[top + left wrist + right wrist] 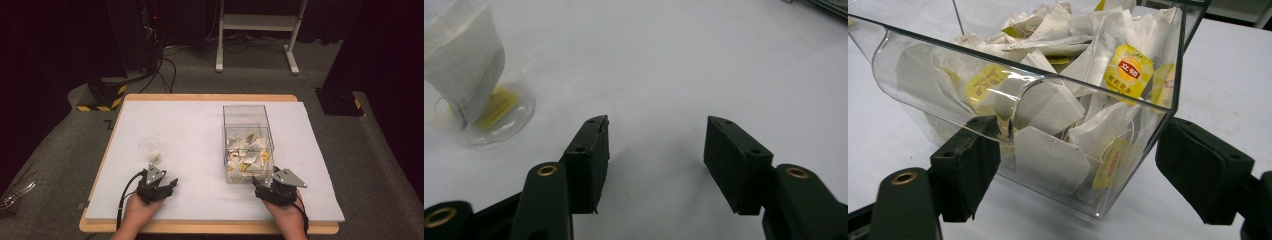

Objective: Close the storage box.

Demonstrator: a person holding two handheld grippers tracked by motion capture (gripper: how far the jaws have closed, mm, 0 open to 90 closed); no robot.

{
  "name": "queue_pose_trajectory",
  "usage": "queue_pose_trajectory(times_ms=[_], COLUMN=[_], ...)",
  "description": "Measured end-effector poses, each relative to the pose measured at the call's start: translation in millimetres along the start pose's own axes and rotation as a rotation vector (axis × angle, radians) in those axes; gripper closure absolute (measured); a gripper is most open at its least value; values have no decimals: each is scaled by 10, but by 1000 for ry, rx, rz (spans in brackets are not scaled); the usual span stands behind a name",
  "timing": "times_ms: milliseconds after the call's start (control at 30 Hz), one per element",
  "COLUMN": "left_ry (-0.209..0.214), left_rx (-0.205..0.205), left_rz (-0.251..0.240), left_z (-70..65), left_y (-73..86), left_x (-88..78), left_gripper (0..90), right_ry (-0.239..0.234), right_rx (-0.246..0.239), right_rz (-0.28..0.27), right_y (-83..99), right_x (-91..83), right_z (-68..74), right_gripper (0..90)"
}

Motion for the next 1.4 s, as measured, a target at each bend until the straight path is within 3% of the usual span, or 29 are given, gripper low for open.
queue_pose_trajectory(times_ms=[967,1400], left_ry=[0,5], left_rx=[5,7], left_rz=[9,10], left_z=[-3,-3], left_y=[-1,0], left_x=[3,3], left_gripper=[437,437], right_ry=[55,105], right_rx=[53,67], right_rz=[-20,-29], right_y=[-147,-277], right_x=[209,365], right_z=[-90,-138], right_gripper=[151,156])
Point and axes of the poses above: each handheld gripper's, and its own axes: x roughly forward along the jaws, y roughly out of its underside, z roughly to its left, the point moved 2 cm from there along x, roughly forward along the jaws, and after that the axes turned 10 degrees about z, right-handed, at the moved point
